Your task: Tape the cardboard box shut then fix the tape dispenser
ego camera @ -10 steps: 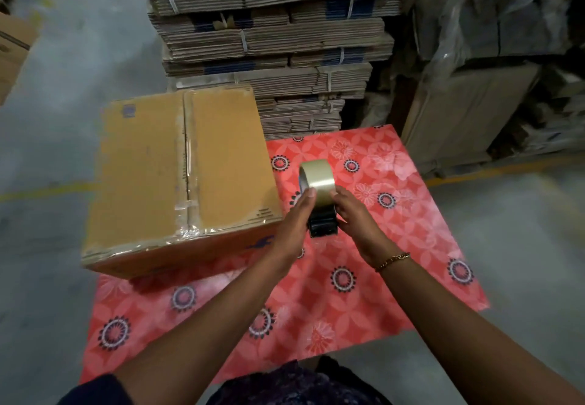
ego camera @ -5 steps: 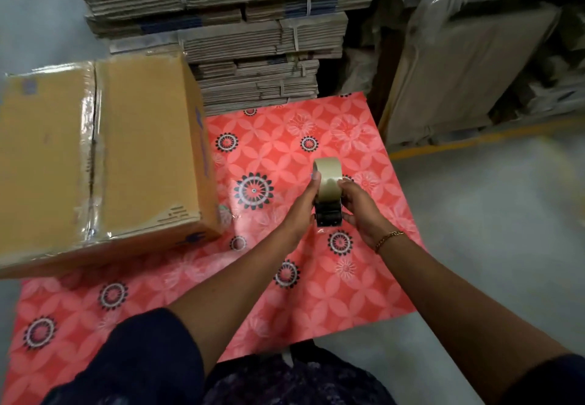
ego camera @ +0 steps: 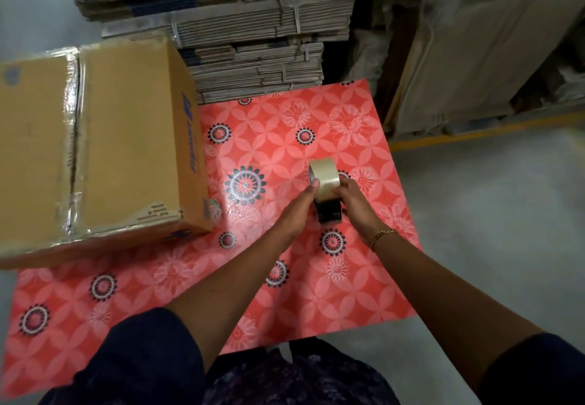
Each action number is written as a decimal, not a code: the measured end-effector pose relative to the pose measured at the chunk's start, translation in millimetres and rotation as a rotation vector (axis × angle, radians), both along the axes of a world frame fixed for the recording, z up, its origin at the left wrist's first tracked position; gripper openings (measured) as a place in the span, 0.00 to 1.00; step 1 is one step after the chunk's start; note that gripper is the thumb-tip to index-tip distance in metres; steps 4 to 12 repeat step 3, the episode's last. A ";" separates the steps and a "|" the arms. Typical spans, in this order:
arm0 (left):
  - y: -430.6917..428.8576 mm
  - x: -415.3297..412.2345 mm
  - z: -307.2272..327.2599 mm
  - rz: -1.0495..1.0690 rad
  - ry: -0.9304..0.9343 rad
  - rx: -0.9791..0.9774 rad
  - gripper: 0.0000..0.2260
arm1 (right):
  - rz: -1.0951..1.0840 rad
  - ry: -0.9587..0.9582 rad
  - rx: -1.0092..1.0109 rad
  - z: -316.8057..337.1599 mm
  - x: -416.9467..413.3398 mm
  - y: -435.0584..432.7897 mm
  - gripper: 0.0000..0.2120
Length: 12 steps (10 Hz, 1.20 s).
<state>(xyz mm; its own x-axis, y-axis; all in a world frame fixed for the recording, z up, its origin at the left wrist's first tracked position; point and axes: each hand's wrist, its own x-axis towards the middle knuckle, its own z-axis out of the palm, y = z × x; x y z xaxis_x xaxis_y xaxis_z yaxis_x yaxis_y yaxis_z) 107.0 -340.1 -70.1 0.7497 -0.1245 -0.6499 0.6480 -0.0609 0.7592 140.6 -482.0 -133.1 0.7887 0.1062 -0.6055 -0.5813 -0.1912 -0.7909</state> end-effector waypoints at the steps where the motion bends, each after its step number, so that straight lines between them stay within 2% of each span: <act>1: 15.3 -2.3 -3.0 -0.043 -0.019 0.114 0.13 | -0.040 -0.022 -0.004 13.1 -1.2 -3.0 0.21; 2: 36.6 -5.5 -12.7 -0.092 -0.035 0.222 0.25 | -0.084 -0.039 -0.024 13.9 -1.9 -7.8 0.20; 3: 57.6 -8.6 -11.9 -0.111 -0.079 0.308 0.25 | -0.103 -0.086 -0.079 27.8 1.8 -6.0 0.18; 12: 57.6 -8.6 -11.9 -0.111 -0.079 0.308 0.25 | -0.103 -0.086 -0.079 27.8 1.8 -6.0 0.18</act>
